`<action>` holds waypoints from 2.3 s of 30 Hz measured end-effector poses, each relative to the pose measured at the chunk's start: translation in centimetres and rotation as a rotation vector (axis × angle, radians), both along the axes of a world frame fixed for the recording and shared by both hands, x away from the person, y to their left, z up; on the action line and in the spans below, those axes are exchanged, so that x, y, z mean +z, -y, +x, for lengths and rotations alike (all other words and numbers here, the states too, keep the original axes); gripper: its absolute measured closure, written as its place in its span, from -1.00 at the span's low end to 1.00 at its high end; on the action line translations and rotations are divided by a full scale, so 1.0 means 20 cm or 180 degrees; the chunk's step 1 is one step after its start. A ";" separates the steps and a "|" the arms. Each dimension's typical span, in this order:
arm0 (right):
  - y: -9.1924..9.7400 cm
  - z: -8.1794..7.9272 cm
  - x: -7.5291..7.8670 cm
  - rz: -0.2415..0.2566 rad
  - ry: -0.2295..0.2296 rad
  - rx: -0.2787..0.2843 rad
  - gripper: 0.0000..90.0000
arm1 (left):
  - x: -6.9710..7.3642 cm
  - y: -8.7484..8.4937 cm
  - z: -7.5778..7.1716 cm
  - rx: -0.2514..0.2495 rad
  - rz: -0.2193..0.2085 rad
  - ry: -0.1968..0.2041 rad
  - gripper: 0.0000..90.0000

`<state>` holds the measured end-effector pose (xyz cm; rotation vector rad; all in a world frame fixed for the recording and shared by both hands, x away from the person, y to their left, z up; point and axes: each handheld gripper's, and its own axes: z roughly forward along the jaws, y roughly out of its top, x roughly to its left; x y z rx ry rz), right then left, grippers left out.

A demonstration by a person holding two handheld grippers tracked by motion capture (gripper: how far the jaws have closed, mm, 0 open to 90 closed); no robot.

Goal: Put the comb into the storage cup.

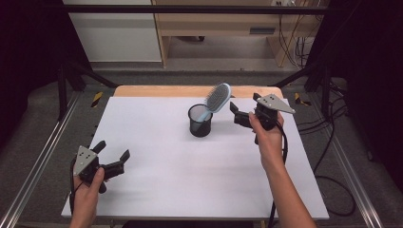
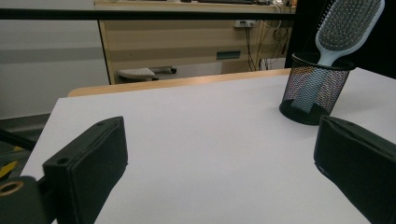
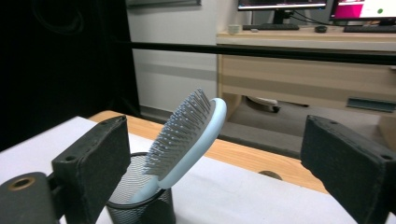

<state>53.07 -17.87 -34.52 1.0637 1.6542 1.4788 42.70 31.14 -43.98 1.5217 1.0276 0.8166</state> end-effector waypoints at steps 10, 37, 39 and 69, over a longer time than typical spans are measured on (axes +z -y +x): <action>0.14 -0.07 0.03 0.0081 0.0049 -0.0030 -0.93 | 0.02 -0.02 -0.02 -0.0060 -0.0066 0.0118 -0.95; 0.46 -0.29 -0.11 0.0145 0.0215 -0.0329 -0.94 | 0.02 -0.11 -0.10 -0.0141 -0.0227 0.0240 -0.94; 0.47 -0.31 -0.12 0.0148 0.0204 -0.0325 -0.94 | 0.02 -0.11 -0.10 -0.0145 -0.0227 0.0248 -0.94; 0.53 -0.48 -0.36 0.0084 0.0067 -0.0267 -0.93 | 0.02 -0.10 -0.12 -0.0219 -0.0177 0.0247 -0.93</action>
